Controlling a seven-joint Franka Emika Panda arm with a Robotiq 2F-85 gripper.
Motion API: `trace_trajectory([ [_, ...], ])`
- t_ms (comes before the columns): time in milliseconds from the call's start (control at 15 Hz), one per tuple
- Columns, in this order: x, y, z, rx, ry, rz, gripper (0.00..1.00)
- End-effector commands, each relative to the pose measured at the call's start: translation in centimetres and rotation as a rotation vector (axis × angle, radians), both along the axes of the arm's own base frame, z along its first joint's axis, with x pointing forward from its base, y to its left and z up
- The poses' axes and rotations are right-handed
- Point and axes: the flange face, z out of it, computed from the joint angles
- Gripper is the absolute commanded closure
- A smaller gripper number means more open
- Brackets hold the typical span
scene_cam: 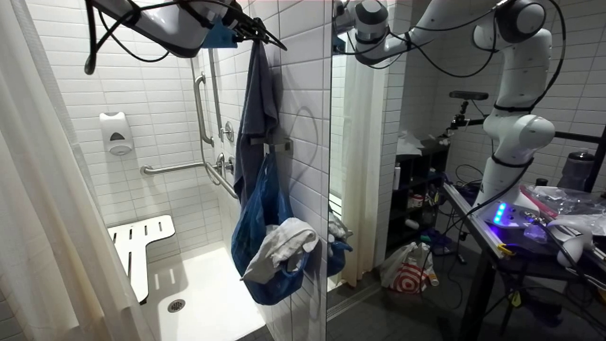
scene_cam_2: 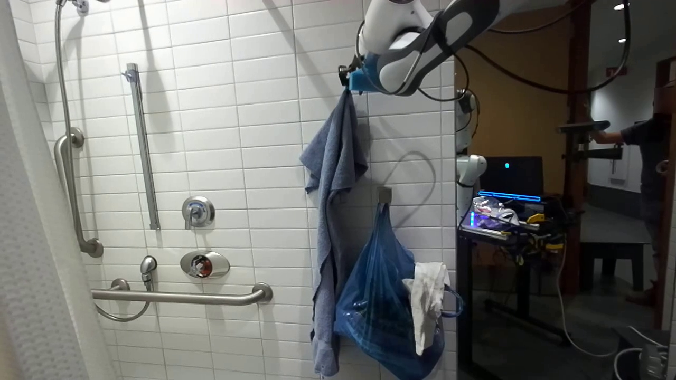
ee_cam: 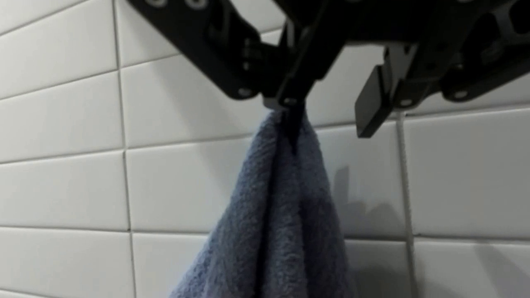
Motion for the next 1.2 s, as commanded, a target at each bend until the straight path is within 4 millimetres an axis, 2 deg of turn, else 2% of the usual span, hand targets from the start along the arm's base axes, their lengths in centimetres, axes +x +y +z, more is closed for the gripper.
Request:
trace_trajectory([
  [0,0.0,-0.2,0.0,-0.001,0.0,-0.004,0.35],
  [67,-0.1,-0.4,0.0,0.003,0.003,-0.008,0.35],
  [333,0.5,-1.2,-0.1,0.033,0.006,-0.035,0.11],
  [467,0.7,-2.7,0.2,0.055,0.006,-0.088,0.0],
  [733,0.9,-6.5,0.4,0.102,0.014,-0.219,0.0],
  [867,0.5,-7.2,0.9,0.119,0.015,-0.271,0.0],
  [933,1.1,-7.4,0.5,0.131,0.009,-0.289,0.0],
  [1000,1.3,-7.3,0.5,0.142,0.006,-0.303,0.0],
  [1067,0.4,-7.3,1.2,0.142,0.008,-0.315,0.0],
  [1133,1.1,-6.8,0.6,0.144,-0.001,-0.304,0.04],
])
